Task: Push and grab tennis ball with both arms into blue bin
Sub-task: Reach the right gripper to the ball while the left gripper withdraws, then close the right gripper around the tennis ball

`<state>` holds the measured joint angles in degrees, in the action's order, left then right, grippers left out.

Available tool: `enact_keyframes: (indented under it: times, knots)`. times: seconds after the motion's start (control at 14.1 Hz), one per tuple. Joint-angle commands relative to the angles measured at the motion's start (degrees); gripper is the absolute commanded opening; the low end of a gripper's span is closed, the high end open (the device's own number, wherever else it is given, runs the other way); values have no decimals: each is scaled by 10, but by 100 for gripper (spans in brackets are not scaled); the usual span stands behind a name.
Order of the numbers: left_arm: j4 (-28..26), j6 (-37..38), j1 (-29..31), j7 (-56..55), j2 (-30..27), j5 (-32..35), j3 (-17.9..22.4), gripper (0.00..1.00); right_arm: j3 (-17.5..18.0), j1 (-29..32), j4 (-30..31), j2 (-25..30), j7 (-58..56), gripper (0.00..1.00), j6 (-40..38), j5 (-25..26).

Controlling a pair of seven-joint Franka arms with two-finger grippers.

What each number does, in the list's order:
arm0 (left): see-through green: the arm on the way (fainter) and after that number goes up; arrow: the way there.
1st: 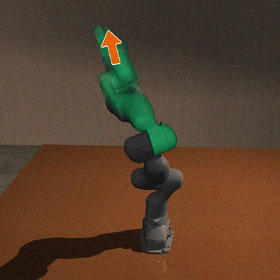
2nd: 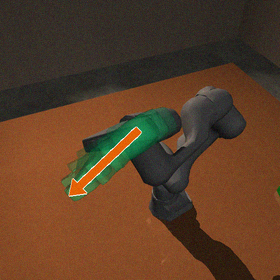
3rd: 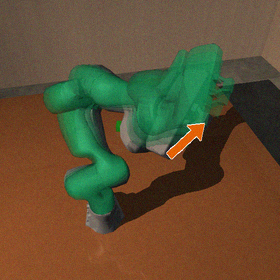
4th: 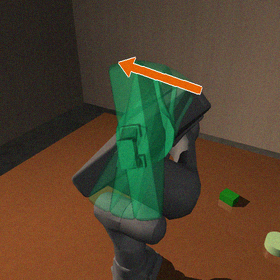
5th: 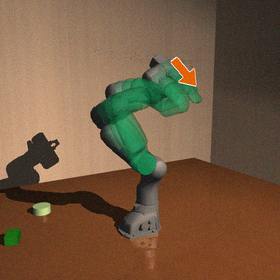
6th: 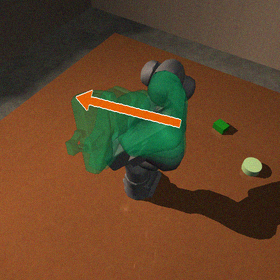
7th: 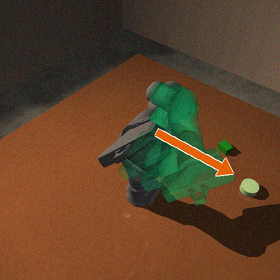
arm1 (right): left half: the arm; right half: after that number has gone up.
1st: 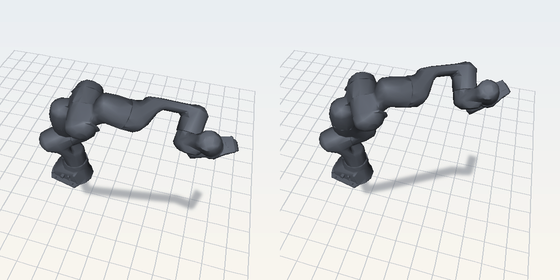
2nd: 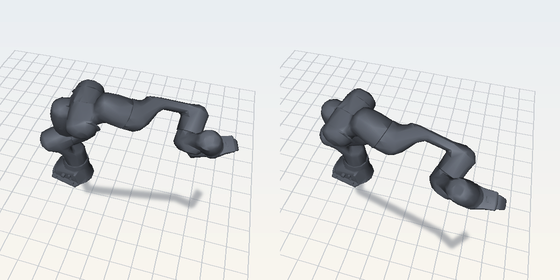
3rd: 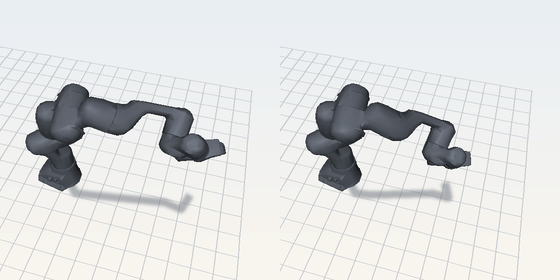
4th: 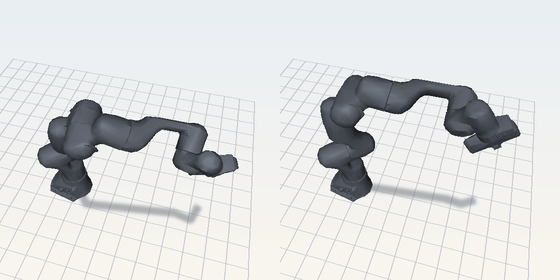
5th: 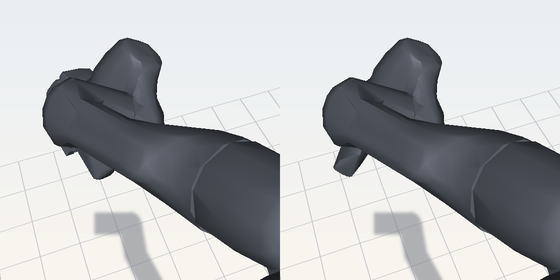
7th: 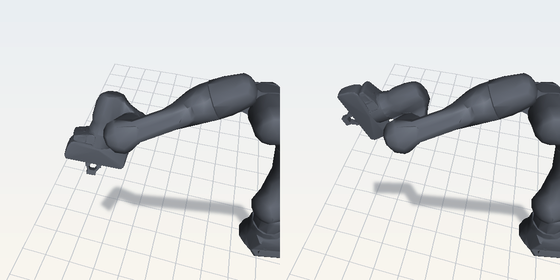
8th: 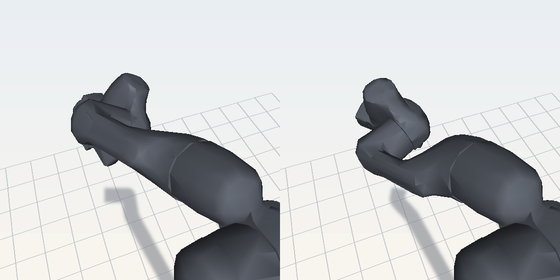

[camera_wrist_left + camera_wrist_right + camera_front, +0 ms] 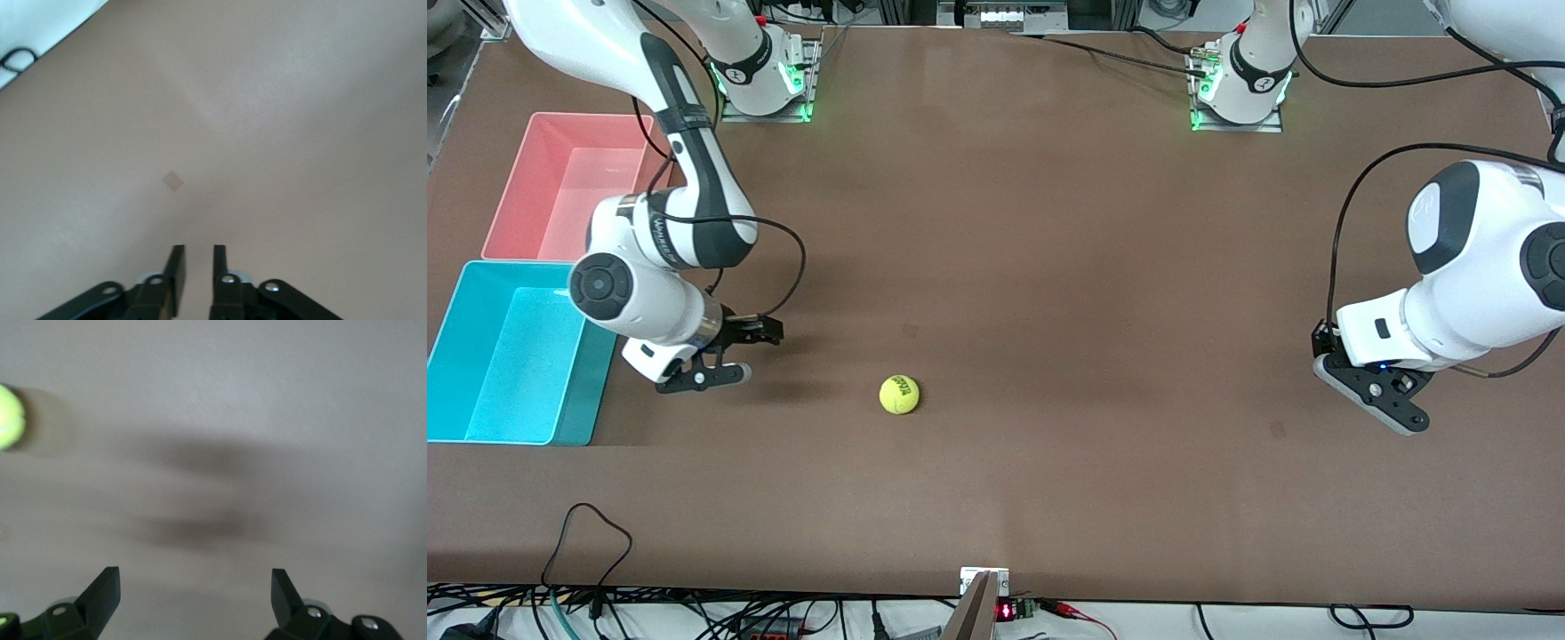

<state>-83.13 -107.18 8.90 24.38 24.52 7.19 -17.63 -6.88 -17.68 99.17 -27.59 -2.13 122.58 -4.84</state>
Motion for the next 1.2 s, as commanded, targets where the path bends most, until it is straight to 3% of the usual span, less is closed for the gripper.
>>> enact_keyframes:
  times: [0.0,0.21,0.35,0.64,0.92,1.13]
  knots:
    - [5,32,2,-74,-20,5,-11,100,-4,-24,-71,-53,2,100,-5,-8]
    - [8,44,3,-140,-38,4,-11,100,-3,-37,-106,-87,28,100,-2,-13]
    - [43,52,5,-145,-38,-24,6,100,5,-52,-107,-95,34,100,-1,-32]
    - [49,53,-5,-139,-47,-62,90,100,5,-69,-148,-123,35,100,20,-75]
    - [46,79,-67,-161,-83,-95,179,100,5,-98,-166,-154,47,100,55,-79]
    - [40,106,-81,-209,-111,-100,196,100,5,-116,-166,-166,53,100,70,-79]
